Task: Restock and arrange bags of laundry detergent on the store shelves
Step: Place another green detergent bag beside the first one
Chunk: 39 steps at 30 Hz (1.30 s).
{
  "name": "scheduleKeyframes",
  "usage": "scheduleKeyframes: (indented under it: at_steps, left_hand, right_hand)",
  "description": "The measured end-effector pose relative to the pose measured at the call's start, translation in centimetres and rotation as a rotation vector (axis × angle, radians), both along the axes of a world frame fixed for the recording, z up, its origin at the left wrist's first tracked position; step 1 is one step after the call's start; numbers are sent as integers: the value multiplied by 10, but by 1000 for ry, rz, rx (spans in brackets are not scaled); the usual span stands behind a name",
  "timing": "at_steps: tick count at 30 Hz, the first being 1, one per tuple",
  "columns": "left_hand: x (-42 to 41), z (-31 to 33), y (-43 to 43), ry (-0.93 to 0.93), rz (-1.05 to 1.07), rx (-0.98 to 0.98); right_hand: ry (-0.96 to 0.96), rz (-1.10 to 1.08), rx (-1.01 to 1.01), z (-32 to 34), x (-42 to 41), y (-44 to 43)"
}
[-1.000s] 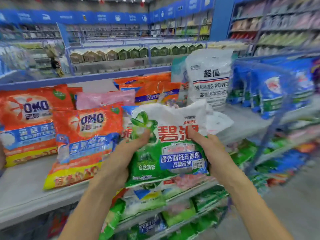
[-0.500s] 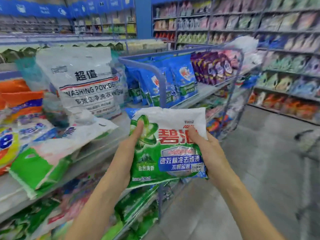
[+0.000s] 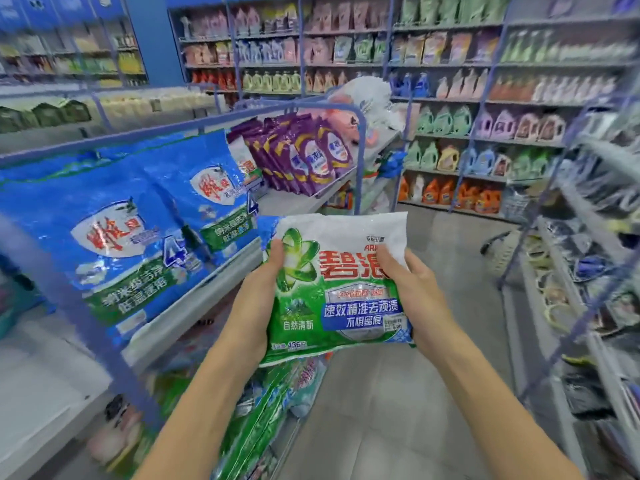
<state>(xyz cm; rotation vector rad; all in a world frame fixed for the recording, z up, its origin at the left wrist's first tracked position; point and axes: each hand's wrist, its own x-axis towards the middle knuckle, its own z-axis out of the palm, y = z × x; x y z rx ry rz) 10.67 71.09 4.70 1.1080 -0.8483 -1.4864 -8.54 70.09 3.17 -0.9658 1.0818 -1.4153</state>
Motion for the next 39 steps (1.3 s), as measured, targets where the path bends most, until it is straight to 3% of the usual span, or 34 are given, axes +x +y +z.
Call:
scheduleKeyframes:
  at_steps: [9, 13, 17, 20, 26, 32, 37, 39]
  left_hand:
    - [-81, -11, -176, -50, 4, 19]
    - [-108, -17, -252, -95, 141, -24]
    - [-116, -7, -309, -133, 481, -54]
    - [-102, -4, -339, -70, 653, -109]
    - [-46, -2, -384, -226, 955, -188]
    - [16, -10, -434, -319, 1163, -169]
    - [38, -12, -466, -387, 1359, -41]
    - [44, -13, -475, -328, 1421, 5]
  right_hand:
    - [-11, 13, 21, -12, -82, -173]
    - [16, 110, 19, -15, -106, -266]
    - [55, 295, 20, -5, -104, -356]
    - [75, 445, -51, 7, -83, -412]
    - [132, 660, -147, 15, -4, -490]
    - [200, 654, -178, 4, 84, -544]
    - [202, 676, -149, -3, 136, -573]
    - [226, 690, -121, -8, 151, -582]
